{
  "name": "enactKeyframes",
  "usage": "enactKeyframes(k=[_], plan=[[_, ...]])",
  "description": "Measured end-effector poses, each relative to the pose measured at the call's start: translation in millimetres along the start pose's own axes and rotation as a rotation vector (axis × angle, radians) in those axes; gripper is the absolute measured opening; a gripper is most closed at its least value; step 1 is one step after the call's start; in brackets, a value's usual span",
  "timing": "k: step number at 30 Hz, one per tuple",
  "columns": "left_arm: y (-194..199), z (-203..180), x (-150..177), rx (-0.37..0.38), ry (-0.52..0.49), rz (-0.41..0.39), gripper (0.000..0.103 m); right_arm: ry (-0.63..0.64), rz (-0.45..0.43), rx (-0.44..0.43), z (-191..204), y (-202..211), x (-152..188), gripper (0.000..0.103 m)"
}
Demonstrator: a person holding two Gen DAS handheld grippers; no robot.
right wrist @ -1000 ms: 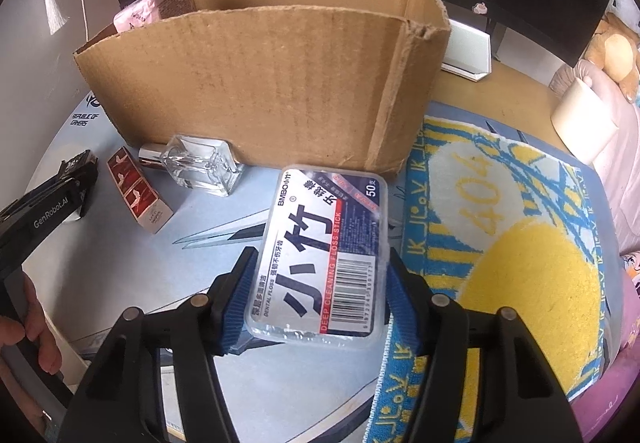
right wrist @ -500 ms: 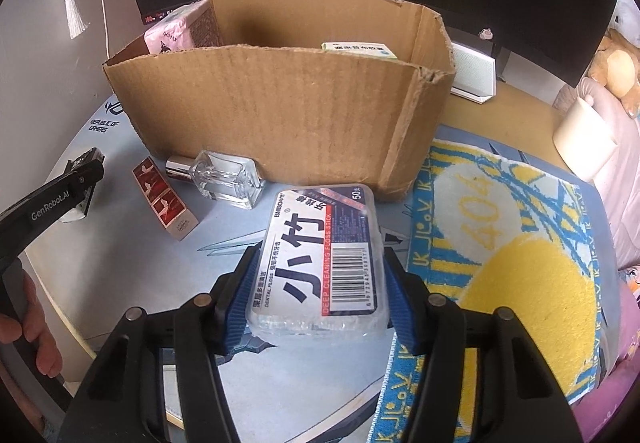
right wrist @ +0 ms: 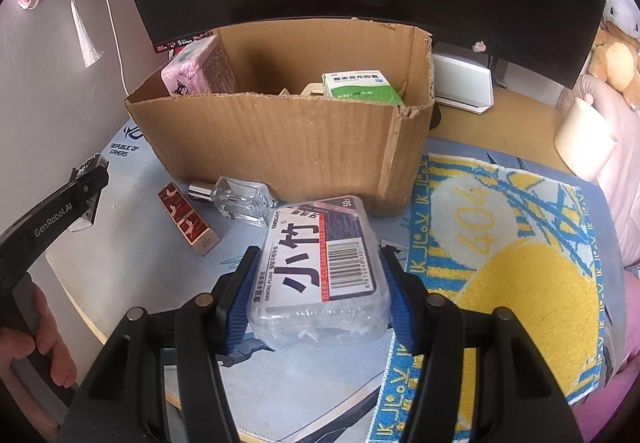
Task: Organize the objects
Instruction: 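Grasp the black Fate tissue pack with the left tool while the right tool grasps the clear floss box, then lift the tissue pack and floss box and carry both over the cardboard box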
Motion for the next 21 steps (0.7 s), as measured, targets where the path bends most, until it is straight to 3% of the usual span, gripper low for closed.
enactKeyframes(k=[3,5,7,21], plan=[[2,-1,-1,0.006,0.002,-0.003,0.044,0.009,-0.015,-0.01,2,0,-1,0.062],[3,-2,0,0.01,0.003,0.001,0.044,0.018,-0.023,-0.011,19,-37,3,0.062],[5,-3,-1,0.02,0.006,0.0,0.044,0.024,-0.037,-0.009,2,-46,1,0.062],[40,-9,-18,0.084,0.022,-0.084,0.044,0.017,-0.123,-0.073,27,-24,-15,0.062]])
Point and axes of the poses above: each gripper's, at about its wrist camera, not at the fingertips, and y roughly against the way its jaws point, z to its left, x to its underside, the point moved 7 cm from there along -y, roughly the way its jaws point, and after that the axes turned 14 degrees about -x, right-handed, at the moved point
